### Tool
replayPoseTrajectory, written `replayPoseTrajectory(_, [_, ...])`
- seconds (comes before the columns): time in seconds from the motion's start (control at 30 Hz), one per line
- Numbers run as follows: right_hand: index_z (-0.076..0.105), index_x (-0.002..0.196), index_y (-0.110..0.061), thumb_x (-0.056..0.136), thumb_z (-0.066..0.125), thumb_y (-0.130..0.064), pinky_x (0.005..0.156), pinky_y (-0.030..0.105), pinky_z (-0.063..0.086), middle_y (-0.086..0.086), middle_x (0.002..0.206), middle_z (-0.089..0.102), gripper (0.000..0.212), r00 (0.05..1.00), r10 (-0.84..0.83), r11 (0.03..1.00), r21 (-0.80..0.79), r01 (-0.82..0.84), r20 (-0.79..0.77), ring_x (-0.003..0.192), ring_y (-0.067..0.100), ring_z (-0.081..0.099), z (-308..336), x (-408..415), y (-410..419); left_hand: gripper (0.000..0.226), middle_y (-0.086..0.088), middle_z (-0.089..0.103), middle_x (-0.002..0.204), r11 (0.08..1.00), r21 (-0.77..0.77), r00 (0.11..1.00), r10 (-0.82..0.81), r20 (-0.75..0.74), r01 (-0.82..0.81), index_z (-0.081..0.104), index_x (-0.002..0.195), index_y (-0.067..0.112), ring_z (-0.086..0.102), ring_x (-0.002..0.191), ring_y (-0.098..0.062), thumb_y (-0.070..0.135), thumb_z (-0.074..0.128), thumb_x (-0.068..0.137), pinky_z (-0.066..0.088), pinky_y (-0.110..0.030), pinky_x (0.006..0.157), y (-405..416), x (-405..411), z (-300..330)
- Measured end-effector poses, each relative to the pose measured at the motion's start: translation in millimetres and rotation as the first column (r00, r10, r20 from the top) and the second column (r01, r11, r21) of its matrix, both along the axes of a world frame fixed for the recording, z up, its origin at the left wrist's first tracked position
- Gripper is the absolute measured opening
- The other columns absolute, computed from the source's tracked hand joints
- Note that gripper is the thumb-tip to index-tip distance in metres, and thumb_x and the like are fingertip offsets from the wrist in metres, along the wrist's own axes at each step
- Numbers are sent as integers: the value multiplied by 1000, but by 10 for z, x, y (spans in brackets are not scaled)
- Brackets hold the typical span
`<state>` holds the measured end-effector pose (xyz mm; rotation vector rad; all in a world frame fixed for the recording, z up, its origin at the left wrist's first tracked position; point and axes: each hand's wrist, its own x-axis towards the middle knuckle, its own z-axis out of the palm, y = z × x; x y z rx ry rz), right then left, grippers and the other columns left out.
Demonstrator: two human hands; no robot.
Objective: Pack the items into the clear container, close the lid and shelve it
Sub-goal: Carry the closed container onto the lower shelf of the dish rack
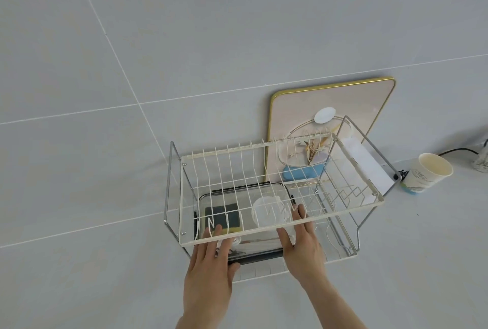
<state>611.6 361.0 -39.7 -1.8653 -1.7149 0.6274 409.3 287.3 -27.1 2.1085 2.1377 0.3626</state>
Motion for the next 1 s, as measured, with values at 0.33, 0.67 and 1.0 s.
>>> replayPoseTrajectory(0.33, [24,157,-24,101,49,-37,90,39,53,-9,166,15,62,1000,1,1000,-6,-2,-29,139,20,43,-15,-78,93,67,1,51,148,999,-44,996,19,-84,-23,55,136,27,48,136,-29,47,76,75,46,-39,103,131,-49,-14])
replayPoseTrajectory(0.67, [21,158,-23,102,45,-38,96,42,51,-8,167,7,62,999,33,999,-31,-32,24,140,26,42,-3,-80,149,69,-3,56,144,1000,-23,997,-20,-70,18,57,134,27,53,132,-31,45,80,72,50,-41,100,132,-62,15])
replayPoseTrajectory(1.0, [27,154,-24,100,40,-46,89,45,52,-2,165,23,59,984,-166,986,32,164,62,138,28,42,10,-158,-340,54,19,41,150,988,31,977,-152,151,149,37,144,37,38,141,-7,49,41,92,32,-27,114,-380,-276,241])
